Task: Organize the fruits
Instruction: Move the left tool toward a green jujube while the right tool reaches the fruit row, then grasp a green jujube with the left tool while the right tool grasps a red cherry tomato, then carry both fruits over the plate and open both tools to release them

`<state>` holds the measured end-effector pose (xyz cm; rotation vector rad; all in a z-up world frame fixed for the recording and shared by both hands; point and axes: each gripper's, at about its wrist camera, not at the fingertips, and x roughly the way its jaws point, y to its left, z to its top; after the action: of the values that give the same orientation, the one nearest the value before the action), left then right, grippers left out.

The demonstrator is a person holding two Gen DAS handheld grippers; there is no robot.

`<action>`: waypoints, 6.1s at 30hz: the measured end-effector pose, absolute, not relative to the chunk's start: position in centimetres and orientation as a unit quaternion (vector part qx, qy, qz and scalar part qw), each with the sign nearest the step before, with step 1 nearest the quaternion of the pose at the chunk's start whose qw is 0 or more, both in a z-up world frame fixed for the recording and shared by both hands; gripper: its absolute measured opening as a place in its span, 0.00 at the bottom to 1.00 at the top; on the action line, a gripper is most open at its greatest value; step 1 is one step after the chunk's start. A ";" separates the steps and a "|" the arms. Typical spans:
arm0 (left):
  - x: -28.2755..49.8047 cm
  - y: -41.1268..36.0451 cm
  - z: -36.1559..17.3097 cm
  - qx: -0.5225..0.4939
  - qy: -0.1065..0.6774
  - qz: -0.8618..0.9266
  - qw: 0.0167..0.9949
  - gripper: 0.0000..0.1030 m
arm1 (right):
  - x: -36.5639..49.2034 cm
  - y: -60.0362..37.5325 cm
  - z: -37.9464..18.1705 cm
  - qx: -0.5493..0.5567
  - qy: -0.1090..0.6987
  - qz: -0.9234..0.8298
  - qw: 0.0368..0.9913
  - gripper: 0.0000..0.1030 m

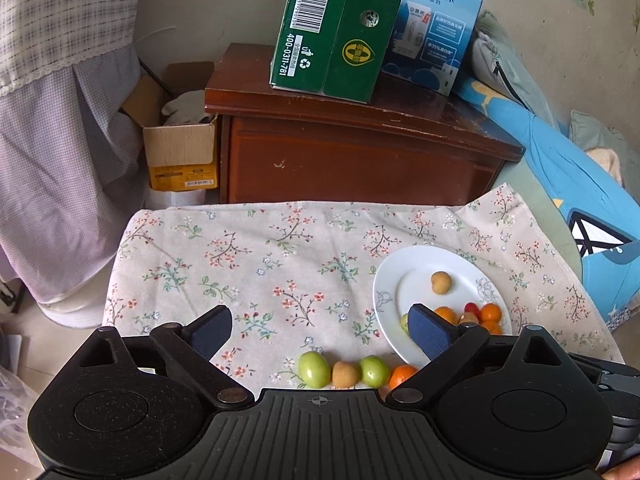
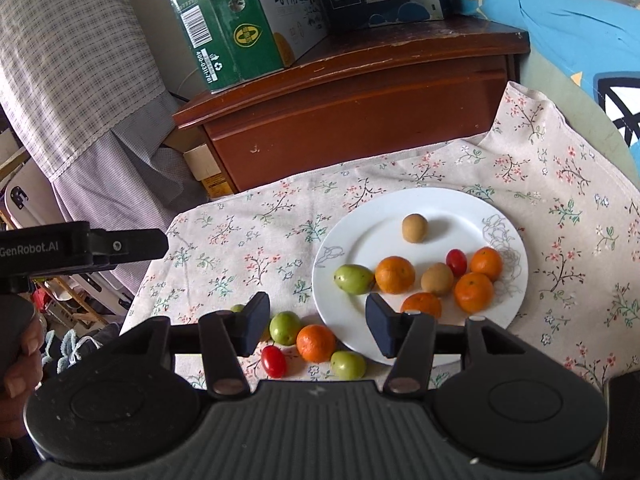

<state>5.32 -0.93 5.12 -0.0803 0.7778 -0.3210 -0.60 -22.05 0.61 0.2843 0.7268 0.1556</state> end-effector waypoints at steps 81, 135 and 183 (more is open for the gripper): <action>8.3 -0.1 -3.6 -0.091 0.451 -0.044 0.887 0.59 | 0.9 -16.0 -6.6 0.073 0.396 0.112 0.908 0.19; 7.6 -4.2 -5.6 0.062 0.415 -0.190 0.888 0.34 | 0.8 -16.8 -6.6 0.100 0.397 0.097 0.907 0.19; 6.5 -7.0 4.9 -0.014 0.338 -0.238 0.910 0.24 | 2.3 -25.7 5.1 0.146 0.273 0.057 0.949 0.18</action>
<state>6.48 -7.03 4.91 -0.0293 0.6970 -0.4912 2.25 -25.73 5.10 0.2973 0.5559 0.1161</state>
